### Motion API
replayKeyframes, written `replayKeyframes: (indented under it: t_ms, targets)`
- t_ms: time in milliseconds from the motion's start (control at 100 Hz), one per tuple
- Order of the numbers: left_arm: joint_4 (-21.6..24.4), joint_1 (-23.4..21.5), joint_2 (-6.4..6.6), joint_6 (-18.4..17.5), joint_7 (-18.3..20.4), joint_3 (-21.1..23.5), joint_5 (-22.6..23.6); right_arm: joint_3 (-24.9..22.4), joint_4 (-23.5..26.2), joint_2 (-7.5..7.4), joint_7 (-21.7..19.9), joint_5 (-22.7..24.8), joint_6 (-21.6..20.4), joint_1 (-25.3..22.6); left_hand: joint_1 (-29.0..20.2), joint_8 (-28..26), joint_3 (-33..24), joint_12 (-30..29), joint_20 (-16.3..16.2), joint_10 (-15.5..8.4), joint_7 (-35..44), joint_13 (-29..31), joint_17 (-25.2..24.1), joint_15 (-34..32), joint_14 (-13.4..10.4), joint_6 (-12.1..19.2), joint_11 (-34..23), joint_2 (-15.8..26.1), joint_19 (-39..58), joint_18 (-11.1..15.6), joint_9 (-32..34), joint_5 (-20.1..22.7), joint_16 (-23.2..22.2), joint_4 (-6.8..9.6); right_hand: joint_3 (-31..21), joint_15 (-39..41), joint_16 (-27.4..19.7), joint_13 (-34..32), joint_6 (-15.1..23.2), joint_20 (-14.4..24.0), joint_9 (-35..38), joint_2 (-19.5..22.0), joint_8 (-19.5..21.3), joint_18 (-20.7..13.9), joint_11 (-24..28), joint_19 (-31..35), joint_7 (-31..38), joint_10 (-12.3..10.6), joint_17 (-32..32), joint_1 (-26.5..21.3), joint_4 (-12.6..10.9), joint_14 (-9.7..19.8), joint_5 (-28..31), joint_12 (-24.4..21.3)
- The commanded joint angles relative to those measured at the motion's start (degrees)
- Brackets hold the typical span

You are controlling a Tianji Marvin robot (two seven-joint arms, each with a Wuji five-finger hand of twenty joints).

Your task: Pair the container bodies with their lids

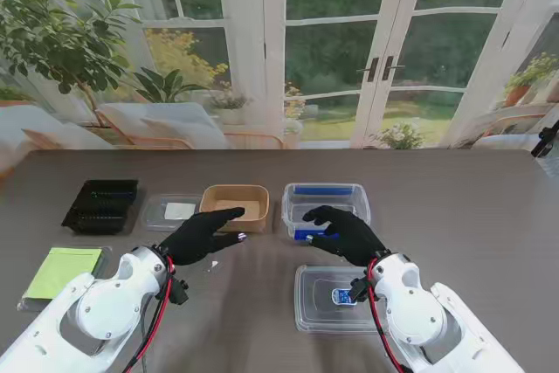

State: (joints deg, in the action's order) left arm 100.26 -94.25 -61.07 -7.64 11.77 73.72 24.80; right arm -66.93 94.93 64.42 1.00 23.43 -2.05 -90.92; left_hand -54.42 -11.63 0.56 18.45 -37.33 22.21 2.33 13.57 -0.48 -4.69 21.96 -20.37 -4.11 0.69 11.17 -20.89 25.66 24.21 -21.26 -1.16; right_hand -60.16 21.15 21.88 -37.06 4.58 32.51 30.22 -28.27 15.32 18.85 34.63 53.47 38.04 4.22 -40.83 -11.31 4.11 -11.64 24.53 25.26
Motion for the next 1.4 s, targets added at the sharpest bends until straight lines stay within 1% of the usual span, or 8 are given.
replayKeyframes:
  t_ms: [0, 340, 510, 670, 860, 1110, 1240, 1390]
  targets:
    - [0.2, -0.1, -0.22, 0.2, 1.0, 0.0, -0.1, 0.1, 0.1, 0.08, -1.0, -0.1, 0.0, -0.4, 0.7, -0.4, 0.4, -0.4, 0.4, -0.5, -0.3, -1.4, -1.4, 0.8, -0.9, 0.0, 0.7, 0.1, -1.8, 2.2, -0.8, -1.5, 0.5, 1.23, 2.5, -0.5, -0.4, 1.0, 0.5, -0.4, 1.0, 1.3, -0.4, -1.2, -1.2, -1.3, -0.5, -0.3, 31.0, 1.2, 0.1, 0.2, 1.0, -0.9]
    - [-0.1, 0.0, -0.26, -0.3, 0.6, 0.0, 0.2, -0.1, 0.1, 0.16, -0.9, -0.7, 0.3, -0.3, 0.5, -0.3, 0.4, -0.3, 0.4, -0.6, -0.3, -1.1, -1.3, 0.7, -0.8, 0.3, 0.6, 0.0, -1.7, 2.2, -0.3, -1.3, 0.4, 1.26, 2.4, -0.5, -0.4, 0.7, 0.4, -0.4, 1.3, 1.3, -0.4, -1.0, -1.1, -1.3, -0.5, -0.1, 30.9, 1.1, 0.1, 0.1, 1.1, -0.9]
    - [-0.4, 0.2, -0.39, -0.4, -0.2, -0.1, 0.9, -0.3, 0.2, 0.14, -1.1, -0.8, 0.4, -0.4, 0.1, -0.3, 0.2, -0.2, 0.4, -0.4, -0.2, -0.8, -1.1, 0.6, -0.5, 0.1, 0.5, 0.0, -1.6, 2.1, 0.3, -0.7, 0.4, 1.35, 2.2, -0.3, -0.3, 0.4, 0.2, -0.3, 1.5, 1.5, -0.4, -0.9, -1.1, -1.3, -0.4, 0.1, 30.6, 1.1, 0.1, 0.0, 1.3, -0.9]
    - [-0.1, -0.3, -0.5, 0.1, -1.3, 0.2, 2.7, -1.5, 2.6, -0.13, -2.2, -1.0, 0.9, -2.0, 0.0, -0.3, 0.3, -0.2, 0.4, -0.2, 0.1, -0.6, -1.0, 0.6, -0.4, 0.2, 0.3, 0.2, -1.6, 2.2, 1.1, 0.4, 0.3, 1.36, 2.1, -0.3, -0.4, 0.1, 0.1, -0.4, 1.9, 1.6, -0.5, -0.8, -1.1, -1.3, -0.4, 0.4, 30.5, 1.1, 0.1, -0.1, 1.5, -1.0]
    - [0.0, -1.0, -0.69, 0.9, -3.3, 1.1, 5.8, -1.6, 3.1, -0.27, -3.2, -1.9, 1.3, -2.2, -0.4, -0.4, 0.2, -0.1, 0.3, 0.1, 0.9, 0.1, -0.6, 0.4, -0.1, 0.0, 0.0, 0.5, -1.4, 2.2, 2.7, 3.0, 0.2, 1.32, 1.9, -0.4, -0.4, 0.0, -0.1, -0.4, 2.2, 1.9, -0.5, -0.6, -1.2, -1.4, -0.4, 0.6, 30.4, 1.1, 0.1, -0.3, 1.7, -1.0]
    - [-2.2, 0.4, -0.76, 1.2, -3.2, 2.1, 5.3, -1.6, 3.5, -0.31, -3.6, -2.3, 1.5, -2.4, -0.5, -0.2, 0.3, -0.1, 0.4, 0.0, 0.7, 0.2, -0.5, 0.5, -0.2, 0.3, 0.2, 0.7, -1.4, 2.3, 2.9, 3.2, 0.2, 1.22, 1.7, -0.4, -0.4, -0.4, -0.4, -0.4, 2.6, 2.1, -0.6, -0.6, -1.2, -1.4, -0.4, 0.8, 30.3, 1.1, 0.1, -0.4, 2.1, -1.0]
    - [-3.9, 1.7, -1.09, 0.9, -4.9, 2.9, 5.5, -1.6, 3.4, -0.3, -3.6, -2.5, 1.4, -2.5, -0.6, -0.2, 0.3, 0.0, 0.3, -0.1, 0.8, 0.7, -0.1, 0.3, -0.2, 0.2, 0.0, 0.7, -1.2, 2.1, 3.6, 3.6, 0.1, 1.21, 1.6, -0.4, -0.3, -0.5, -0.5, -0.4, 2.8, 2.2, -0.7, -0.5, -1.3, -1.4, -0.4, 0.9, 30.3, 1.2, 0.0, -0.6, 2.2, -1.0]
    - [-4.6, 2.7, -0.71, 2.4, -2.6, 5.3, 5.8, -1.7, 3.6, -0.35, -4.1, -3.3, 1.4, -2.7, -0.8, -0.3, 0.2, 0.1, 0.3, 0.0, 1.1, 0.9, 0.0, 0.3, -0.3, 0.3, -0.1, 1.1, -1.2, 2.2, 4.3, 4.5, 0.1, 1.17, 1.4, -0.4, -0.3, -0.7, -0.7, -0.4, 3.2, 2.4, -0.7, -0.5, -1.3, -1.4, -0.5, 1.2, 30.1, 1.2, 0.0, -0.7, 2.5, -1.0]
